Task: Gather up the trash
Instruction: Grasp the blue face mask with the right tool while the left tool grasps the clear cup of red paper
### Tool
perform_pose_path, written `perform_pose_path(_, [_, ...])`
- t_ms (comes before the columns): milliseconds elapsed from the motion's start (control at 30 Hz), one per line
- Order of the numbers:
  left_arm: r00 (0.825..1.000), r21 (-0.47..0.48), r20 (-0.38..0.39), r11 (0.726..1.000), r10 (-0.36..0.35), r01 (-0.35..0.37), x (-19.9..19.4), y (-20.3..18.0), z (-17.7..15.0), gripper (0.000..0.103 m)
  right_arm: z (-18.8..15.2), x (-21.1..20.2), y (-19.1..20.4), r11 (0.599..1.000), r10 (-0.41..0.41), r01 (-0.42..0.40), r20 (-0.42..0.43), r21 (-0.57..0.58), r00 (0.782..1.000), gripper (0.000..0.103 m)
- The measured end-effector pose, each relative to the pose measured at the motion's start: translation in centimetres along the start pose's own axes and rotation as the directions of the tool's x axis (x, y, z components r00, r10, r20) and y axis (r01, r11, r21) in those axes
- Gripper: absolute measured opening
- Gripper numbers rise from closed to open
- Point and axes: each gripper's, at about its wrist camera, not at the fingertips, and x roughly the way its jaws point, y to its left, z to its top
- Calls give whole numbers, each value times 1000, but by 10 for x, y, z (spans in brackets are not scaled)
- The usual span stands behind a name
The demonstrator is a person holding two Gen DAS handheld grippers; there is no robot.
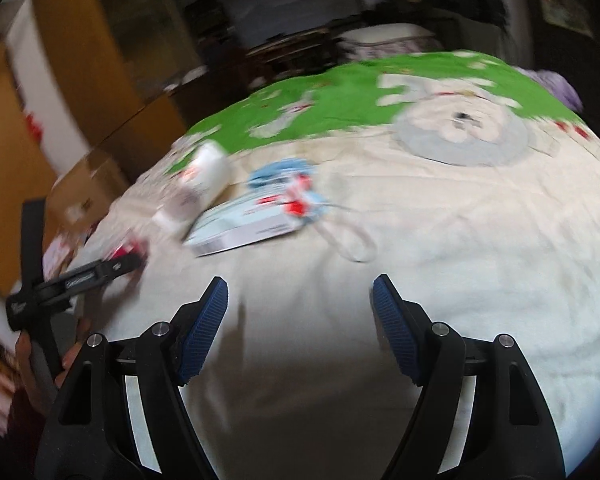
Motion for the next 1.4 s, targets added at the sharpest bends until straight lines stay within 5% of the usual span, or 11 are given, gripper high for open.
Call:
perform_pose_path(133, [997, 62, -24, 996, 70, -69, 6, -13, -1, 97, 14, 6, 2, 998, 19, -20, 25, 57, 1000, 73])
perform_pose_path(300, [999, 48, -21, 998, 49, -48, 4, -9, -3, 97, 39, 3, 8, 999, -5, 3, 78, 33, 997, 73])
perform_pose_path(633, [998, 57, -23, 997, 60, -59, 5, -10, -3, 97, 79, 77, 5, 993, -116, 116, -9, -15, 993, 72])
perform_pose_path(700, [998, 56, -23, 997, 60, -59, 5, -10, -3, 97, 79, 85, -7, 996, -73, 75, -40, 44, 997, 57])
perform_pose_path(733, [998, 56, -22, 997, 60, -59, 5, -10, -3, 97, 78, 82, -13, 995, -58, 60, -27, 75, 998, 37])
perform_pose_path(833, [998, 57, -21, 997, 61, -60, 5, -11, -3, 97, 75, 58, -21, 992, -58, 50, 70, 118, 996, 24])
perform_pose_path(1033, [999, 33, -18, 999, 35, -34, 4, -8, -1, 97, 70, -8, -22, 988, -74, 35, 266, 149, 961, 24])
perform_pose_path(1400, [999, 40, -19, 998, 47, -46, 4, -10, -1, 97, 59, -67, -26, 986, 15, -71, 349, 148, 937, 26])
